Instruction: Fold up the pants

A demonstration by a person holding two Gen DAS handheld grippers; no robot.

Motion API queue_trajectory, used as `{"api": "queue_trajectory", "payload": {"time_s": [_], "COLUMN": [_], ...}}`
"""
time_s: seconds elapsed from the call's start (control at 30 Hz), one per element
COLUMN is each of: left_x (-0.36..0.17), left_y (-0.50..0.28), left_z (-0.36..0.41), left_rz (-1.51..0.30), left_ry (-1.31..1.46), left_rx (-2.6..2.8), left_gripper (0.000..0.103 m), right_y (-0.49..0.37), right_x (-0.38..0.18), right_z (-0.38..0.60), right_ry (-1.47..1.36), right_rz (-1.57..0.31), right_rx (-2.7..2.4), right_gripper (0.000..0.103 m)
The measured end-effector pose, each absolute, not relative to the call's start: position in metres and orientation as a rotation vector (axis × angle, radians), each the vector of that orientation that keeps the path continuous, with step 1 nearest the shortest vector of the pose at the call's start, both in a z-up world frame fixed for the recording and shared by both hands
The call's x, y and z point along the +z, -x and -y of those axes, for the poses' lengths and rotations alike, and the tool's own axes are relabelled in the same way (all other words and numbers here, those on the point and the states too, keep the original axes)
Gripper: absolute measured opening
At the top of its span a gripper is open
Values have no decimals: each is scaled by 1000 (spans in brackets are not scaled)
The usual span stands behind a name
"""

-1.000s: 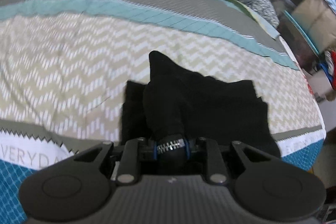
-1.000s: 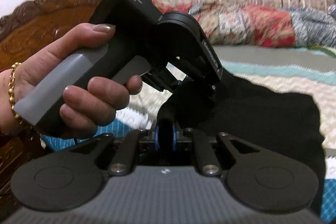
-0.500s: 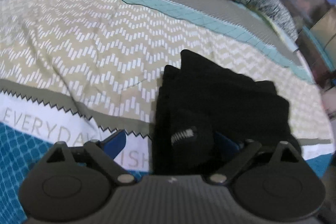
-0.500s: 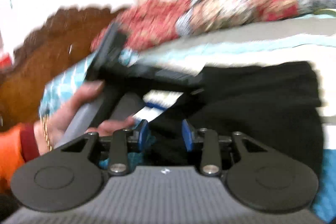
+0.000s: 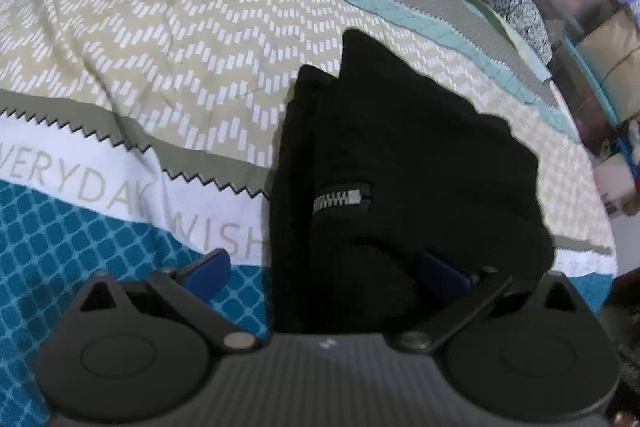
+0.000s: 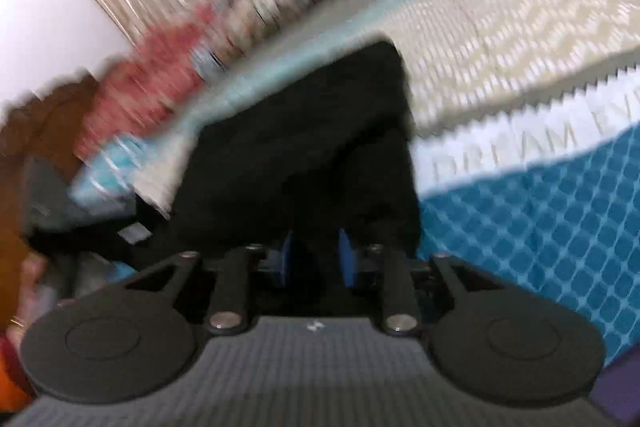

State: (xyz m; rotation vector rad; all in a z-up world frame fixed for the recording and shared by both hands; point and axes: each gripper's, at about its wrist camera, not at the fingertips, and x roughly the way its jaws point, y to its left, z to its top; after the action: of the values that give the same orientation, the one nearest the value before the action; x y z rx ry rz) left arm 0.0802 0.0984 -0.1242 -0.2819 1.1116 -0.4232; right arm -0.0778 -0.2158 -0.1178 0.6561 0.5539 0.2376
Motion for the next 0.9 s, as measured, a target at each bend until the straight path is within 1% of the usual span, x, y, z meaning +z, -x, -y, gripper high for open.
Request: {"api": "queue_trajectory", "payload": {"time_s": [0.03,0.07,0.13,0.23,0.33,0.43,0.57,0.7,0.73,0.9], "left_x": [-123,-122,-123,-131,-134,-134,-136,-140,-140,-140], "left_y": [-81,-81,-83,-86,-85,-85,-78,-67,-66,-61], "left_z": [-103,-108,-114,-115,-110,-102,-90,-85,-83,-78], "left_rz": [-1114,-1118,-1132,-1157,-1154,-1170,-1176,-1126,-1115,-1083], "left_ry": [306,331,371,387,377,385,336,312,304,256], "left_rx": [-431,-439,-454,-463,-473,-509,-465,-424,-419,-408], "left_gripper": [103,103,103,103,103,103,103,103,103,103], "right_y": [82,86,86,78,61,58,54,45,46,53], "right_x": [-113,-109,-111,-126,-143,-158,-143,-137,-140,-143], "right_z": [225,232,249,269,278,270,253,226,225,222], "right_ry": [-662,-675,-731,-881,-982,-1036,-966,-802,-812,-819], "right_rz": [-522,-494,-468,-476,-525,-578,-619,-661,-651,-606], "right_rx": [242,252,259,242,267,275,346,283,268,241], "right_gripper": [59,63,73,80,82,83,84,84,88,90]}}
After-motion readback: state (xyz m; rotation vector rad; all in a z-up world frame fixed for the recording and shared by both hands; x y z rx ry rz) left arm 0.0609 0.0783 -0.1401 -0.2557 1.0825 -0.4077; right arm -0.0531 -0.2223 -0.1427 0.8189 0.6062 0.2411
